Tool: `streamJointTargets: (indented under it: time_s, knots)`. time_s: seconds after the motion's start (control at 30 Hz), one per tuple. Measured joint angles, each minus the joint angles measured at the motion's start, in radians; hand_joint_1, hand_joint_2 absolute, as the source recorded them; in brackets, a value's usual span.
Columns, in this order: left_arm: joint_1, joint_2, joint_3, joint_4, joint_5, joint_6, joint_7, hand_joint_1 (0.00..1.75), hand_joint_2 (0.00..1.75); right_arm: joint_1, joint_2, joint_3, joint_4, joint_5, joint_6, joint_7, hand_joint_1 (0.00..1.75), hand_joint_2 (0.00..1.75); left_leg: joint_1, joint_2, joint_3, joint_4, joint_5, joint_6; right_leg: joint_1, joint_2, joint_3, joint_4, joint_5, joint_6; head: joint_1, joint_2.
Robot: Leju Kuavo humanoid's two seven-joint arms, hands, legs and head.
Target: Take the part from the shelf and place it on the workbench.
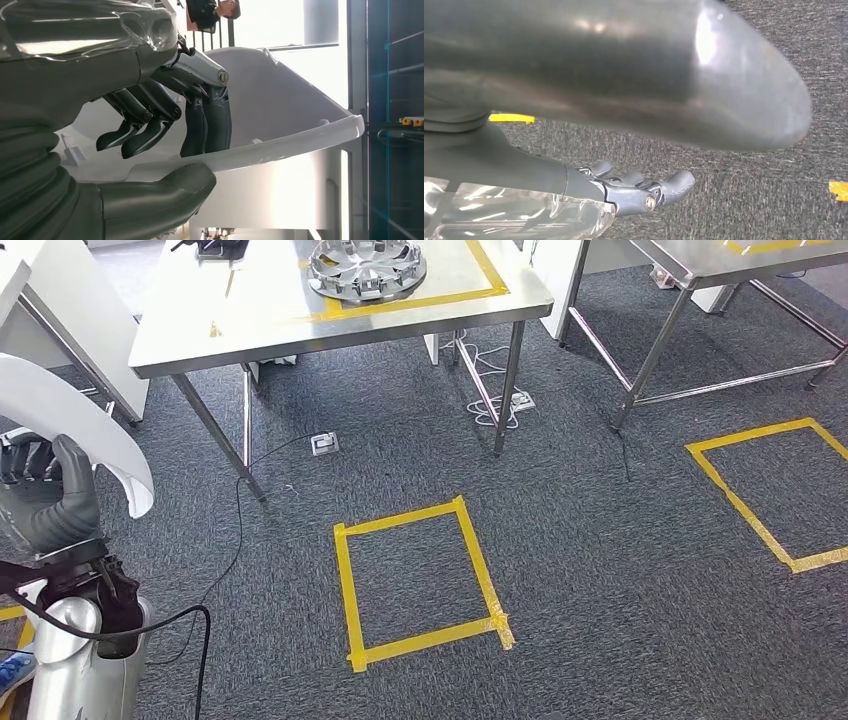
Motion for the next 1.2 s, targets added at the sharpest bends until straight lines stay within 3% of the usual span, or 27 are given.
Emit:
streamJointTargets:
  time_s: [0.03, 0.1, 0.13, 0.17, 0.23, 0.3, 0.37, 0.43, 0.47, 0.5, 0.53, 0.57, 0.63, 0.7, 0.83, 0.9, 0.97, 1.0, 1.03, 1.07, 1.13, 1.2]
  knots:
    - [0.001, 0.0, 0.005, 0.0, 0.0, 0.001, 0.0, 1.75, 1.75, 0.0, 0.0, 0.0, 0.0, 0.0, 0.0, 0.0, 0.0, 0.0, 0.0, 0.0, 0.006, -0.028, 0.029, 0.002, 0.0, 0.001, 0.005, 0.0, -0.003, 0.0, 0.0, 0.0]
    - [0.002, -0.001, 0.014, 0.0, 0.0, 0.001, 0.0, 1.75, 1.75, -0.001, 0.001, 0.0, 0.0, 0.0, 0.0, 0.0, 0.0, 0.0, -0.001, 0.0, 0.062, -0.16, 0.107, 0.012, 0.001, 0.003, 0.018, -0.001, -0.011, 0.004, 0.0, 0.0]
    - [0.002, -0.001, 0.019, 0.0, 0.001, 0.002, 0.0, 1.75, 1.75, -0.001, 0.002, 0.0, 0.0, 0.001, 0.0, 0.0, 0.0, 0.0, -0.004, 0.001, 0.091, -0.221, 0.13, 0.018, 0.004, 0.004, 0.022, -0.001, -0.014, 0.007, 0.001, 0.0]
    - [0.001, -0.001, 0.022, 0.0, 0.001, 0.002, 0.0, 1.75, 1.75, -0.002, 0.002, 0.0, 0.0, 0.001, 0.0, 0.001, 0.0, 0.0, -0.007, 0.001, 0.109, -0.259, 0.138, 0.024, 0.005, 0.004, 0.023, -0.001, -0.017, 0.01, 0.001, 0.0]
    - [0.001, -0.001, 0.029, 0.0, 0.002, 0.003, -0.002, 1.75, 1.75, -0.001, 0.004, 0.0, 0.0, 0.002, 0.0, 0.001, 0.0, 0.0, -0.014, 0.002, 0.117, -0.277, 0.129, 0.034, 0.008, 0.004, 0.023, -0.003, -0.02, 0.02, 0.001, 0.0]
    - [0.002, -0.001, 0.034, -0.001, 0.002, 0.003, -0.003, 1.75, 1.75, -0.001, 0.005, 0.001, 0.0, 0.002, 0.0, 0.001, 0.0, 0.0, -0.011, 0.002, 0.132, -0.293, 0.132, 0.046, 0.007, 0.001, 0.022, 0.002, -0.026, 0.029, 0.002, 0.0]
    - [0.001, -0.003, 0.037, -0.002, 0.004, 0.003, -0.004, 1.75, 1.75, -0.002, 0.004, 0.001, 0.0, 0.002, 0.0, 0.002, 0.0, 0.0, -0.006, 0.002, 0.152, -0.31, 0.137, 0.057, 0.007, -0.001, -0.011, 0.069, -0.053, 0.028, 0.003, 0.0]
    - [0.0, -0.005, 0.038, -0.001, 0.005, 0.003, -0.005, 1.75, 1.75, -0.001, 0.004, 0.001, 0.0, 0.002, 0.0, 0.002, 0.0, 0.0, -0.009, 0.002, 0.157, -0.312, 0.133, 0.063, 0.006, -0.001, -0.087, 0.203, -0.098, 0.023, 0.004, 0.0]
    - [0.002, -0.007, 0.038, -0.001, 0.006, 0.003, -0.004, 1.75, 1.75, 0.0, 0.004, 0.001, 0.0, 0.001, 0.0, 0.002, 0.0, 0.0, -0.01, 0.001, 0.158, -0.312, 0.13, 0.063, 0.006, -0.001, -0.125, 0.259, -0.111, 0.025, 0.004, 0.0]
    - [0.003, -0.008, 0.038, 0.0, 0.006, 0.003, -0.004, 1.75, 1.75, 0.001, 0.003, 0.001, 0.0, 0.001, 0.0, 0.002, 0.0, 0.0, -0.011, -0.001, 0.161, -0.312, 0.127, 0.063, 0.006, -0.001, -0.146, 0.282, -0.108, 0.03, 0.004, 0.0]
    - [0.004, -0.009, 0.038, 0.0, 0.007, 0.003, -0.005, 1.75, 1.75, 0.002, 0.002, 0.001, 0.0, 0.001, -0.001, 0.002, 0.0, 0.0, -0.011, -0.003, 0.165, -0.311, 0.122, 0.062, 0.005, -0.001, -0.147, 0.263, -0.089, 0.038, 0.004, 0.0]
    - [0.006, -0.01, 0.038, 0.0, 0.008, 0.003, -0.005, 1.75, 1.75, 0.002, 0.002, 0.001, 0.0, 0.0, -0.001, 0.002, 0.0, 0.0, -0.011, -0.004, 0.171, -0.31, 0.117, 0.059, 0.005, -0.002, -0.127, 0.207, -0.057, 0.047, 0.004, 0.0]
    - [0.006, -0.011, 0.038, 0.0, 0.009, 0.003, -0.005, 1.75, 1.75, 0.001, 0.0, 0.001, 0.001, 0.0, -0.002, 0.002, 0.0, 0.0, -0.015, -0.005, 0.18, -0.303, 0.102, 0.051, 0.005, -0.004, -0.064, 0.065, 0.006, 0.055, 0.004, 0.0]
    - [0.006, -0.012, 0.039, 0.0, 0.009, 0.004, -0.005, 1.75, 1.75, 0.001, -0.001, 0.001, 0.001, 0.0, -0.002, 0.002, 0.0, 0.0, -0.019, -0.005, 0.183, -0.295, 0.088, 0.041, 0.008, -0.006, -0.031, 0.0, 0.028, 0.041, 0.003, 0.0]
    - [0.005, -0.012, 0.039, -0.001, 0.009, 0.006, -0.005, 1.75, 1.75, 0.001, 0.0, 0.001, 0.001, 0.0, -0.002, 0.002, 0.0, 0.0, -0.013, -0.003, 0.175, -0.268, 0.062, 0.022, 0.005, -0.002, -0.02, -0.005, 0.021, 0.011, 0.001, 0.0]
    - [0.005, -0.011, 0.043, -0.001, 0.009, 0.008, -0.006, 1.75, 1.75, 0.0, 0.0, 0.001, 0.002, 0.0, -0.003, 0.002, 0.0, 0.0, -0.008, -0.002, 0.125, -0.17, 0.017, 0.01, 0.002, 0.0, -0.011, -0.007, 0.015, -0.002, 0.0, 0.0]
    - [0.008, -0.011, 0.046, 0.0, 0.009, 0.011, -0.006, 1.75, 1.75, 0.0, 0.0, 0.001, 0.002, 0.0, -0.003, 0.002, 0.0, 0.0, -0.003, -0.002, 0.047, -0.037, -0.026, 0.002, 0.004, 0.0, -0.003, -0.007, 0.007, -0.009, -0.001, 0.0]
    - [0.01, -0.011, 0.047, 0.0, 0.009, 0.011, -0.006, 1.75, 1.75, 0.001, 0.0, 0.001, 0.002, 0.0, -0.003, 0.002, 0.0, 0.0, -0.002, -0.002, 0.02, -0.001, -0.025, 0.0, 0.004, 0.001, 0.002, -0.007, 0.003, -0.01, -0.001, 0.0]
    - [0.011, -0.011, 0.048, 0.0, 0.009, 0.012, -0.006, 1.75, 1.75, 0.002, 0.0, 0.001, 0.002, 0.0, -0.003, 0.002, 0.0, 0.0, -0.001, -0.002, 0.01, -0.003, -0.003, 0.001, 0.005, 0.002, 0.009, -0.007, -0.003, -0.008, -0.001, 0.0]
    - [0.011, -0.011, 0.049, 0.0, 0.009, 0.012, -0.006, 1.75, 1.75, 0.002, 0.0, 0.001, 0.002, 0.0, -0.003, 0.002, 0.0, 0.0, -0.001, -0.001, 0.021, -0.045, 0.036, 0.004, 0.005, 0.004, 0.017, -0.007, -0.008, -0.007, -0.001, 0.0]
    - [0.01, -0.011, 0.05, 0.0, 0.009, 0.012, -0.006, 1.75, 1.75, 0.001, 0.002, 0.001, 0.002, 0.0, -0.003, 0.002, 0.0, 0.0, -0.005, -0.001, 0.076, -0.182, 0.117, 0.017, 0.008, 0.006, 0.034, -0.008, -0.019, -0.002, 0.0, 0.0]
    - [0.009, -0.011, 0.052, 0.0, 0.009, 0.012, -0.006, 1.75, 1.75, 0.0, 0.004, 0.001, 0.002, 0.0, -0.003, 0.002, 0.0, 0.0, -0.012, 0.001, 0.115, -0.267, 0.14, 0.033, 0.012, 0.007, 0.04, -0.009, -0.026, 0.005, 0.0, 0.0]
